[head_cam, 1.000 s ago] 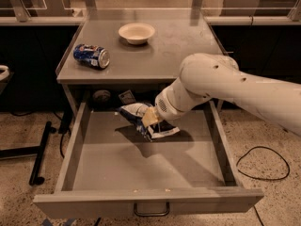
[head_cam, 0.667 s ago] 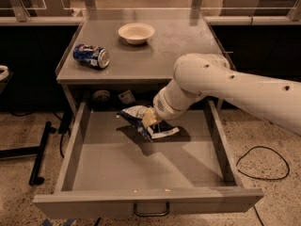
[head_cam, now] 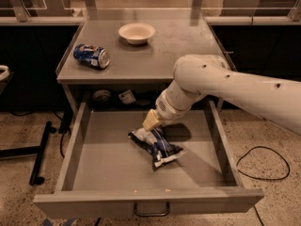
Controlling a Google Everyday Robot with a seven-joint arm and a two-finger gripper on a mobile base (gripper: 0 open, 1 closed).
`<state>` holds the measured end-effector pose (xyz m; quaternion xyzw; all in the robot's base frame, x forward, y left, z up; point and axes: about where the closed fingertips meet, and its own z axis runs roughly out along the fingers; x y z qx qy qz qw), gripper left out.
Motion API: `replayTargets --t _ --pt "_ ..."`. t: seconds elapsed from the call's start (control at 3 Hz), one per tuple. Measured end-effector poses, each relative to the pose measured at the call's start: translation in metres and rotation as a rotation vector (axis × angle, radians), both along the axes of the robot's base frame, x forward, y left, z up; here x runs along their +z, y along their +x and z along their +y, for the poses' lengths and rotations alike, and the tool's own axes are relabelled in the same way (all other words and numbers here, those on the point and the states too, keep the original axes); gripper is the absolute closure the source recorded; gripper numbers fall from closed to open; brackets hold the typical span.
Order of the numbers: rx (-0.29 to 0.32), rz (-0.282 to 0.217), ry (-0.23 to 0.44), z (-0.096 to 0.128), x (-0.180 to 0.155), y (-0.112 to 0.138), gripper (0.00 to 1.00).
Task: Place blue chip bag into top drawer
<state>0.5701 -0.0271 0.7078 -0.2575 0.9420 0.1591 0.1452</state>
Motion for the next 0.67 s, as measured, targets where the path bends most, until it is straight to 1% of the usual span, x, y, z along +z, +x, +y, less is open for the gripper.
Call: replayTargets --t 0.33,0.67 --pt "-0.005 0.017 -0.013 -0.0018 -0.0048 0.0006 0.00" --pt "-0.005 0.017 -0.013 -0.0018 -0.0048 0.0006 0.00"
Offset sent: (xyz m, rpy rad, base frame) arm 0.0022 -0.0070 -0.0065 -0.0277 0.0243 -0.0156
